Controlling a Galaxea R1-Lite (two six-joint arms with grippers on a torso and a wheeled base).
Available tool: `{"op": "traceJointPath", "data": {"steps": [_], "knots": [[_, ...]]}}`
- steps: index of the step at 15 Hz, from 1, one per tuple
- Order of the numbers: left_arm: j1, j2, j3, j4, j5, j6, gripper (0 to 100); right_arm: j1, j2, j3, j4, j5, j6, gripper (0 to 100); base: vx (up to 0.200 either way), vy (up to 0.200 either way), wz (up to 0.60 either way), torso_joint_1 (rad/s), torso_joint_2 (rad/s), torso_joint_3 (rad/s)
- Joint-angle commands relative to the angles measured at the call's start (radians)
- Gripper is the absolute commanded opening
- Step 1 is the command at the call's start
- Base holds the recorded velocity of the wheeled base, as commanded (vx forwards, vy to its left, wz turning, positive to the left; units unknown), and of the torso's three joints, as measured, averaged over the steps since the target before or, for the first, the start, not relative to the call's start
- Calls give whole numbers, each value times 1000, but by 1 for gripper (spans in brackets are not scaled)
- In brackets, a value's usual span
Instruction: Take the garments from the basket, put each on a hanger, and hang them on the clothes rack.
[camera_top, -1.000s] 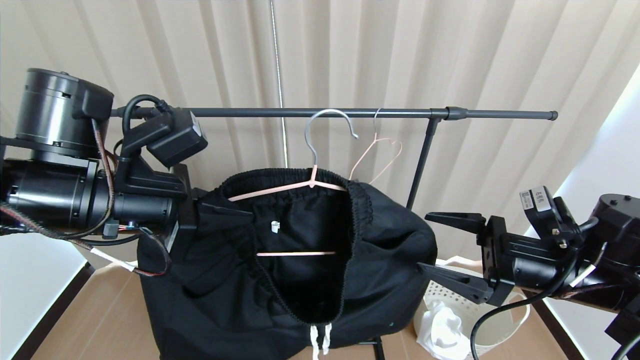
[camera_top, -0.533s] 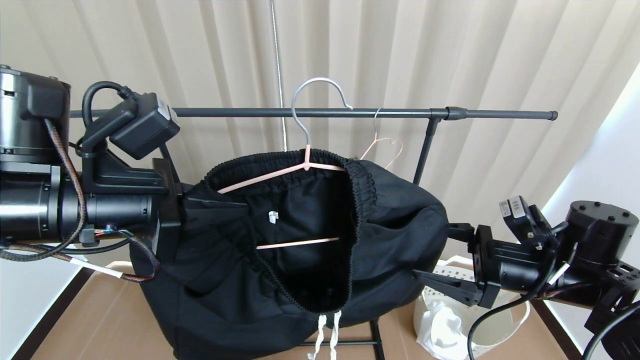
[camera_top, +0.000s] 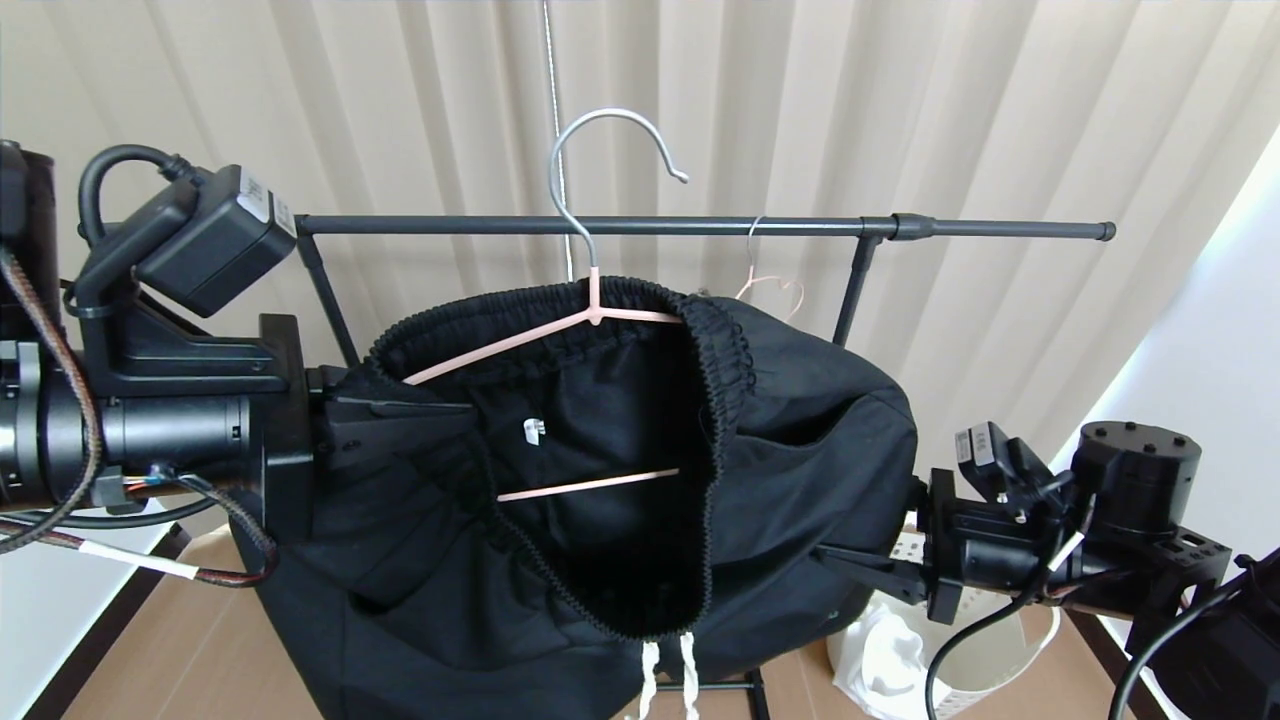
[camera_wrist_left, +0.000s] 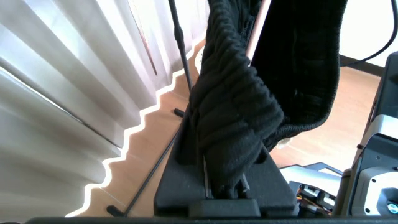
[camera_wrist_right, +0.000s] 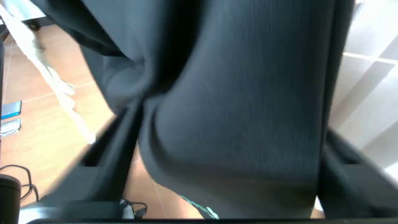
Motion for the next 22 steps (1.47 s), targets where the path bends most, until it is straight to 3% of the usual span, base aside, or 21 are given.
{"op": "traceJointPath", "data": {"steps": [1,8,15,22], "knots": [[0,-17,17,1,0,-1,0,-4,10,-8,0,-12,1,0,0,0,0,0,0,0],[14,-89,82,-1,0,-26,0,-66,57,-51,5,-13,7,0,0,0,0,0,0,0],[46,-120,118,-2,0,-38,0,-85,60,-91,7,-18,131,0,0,0,0,0,0,0],[64,-112,128,-39,2,-60,0,-108,94,-120,10,-18,159,0,0,0,0,0,0,0]]}}
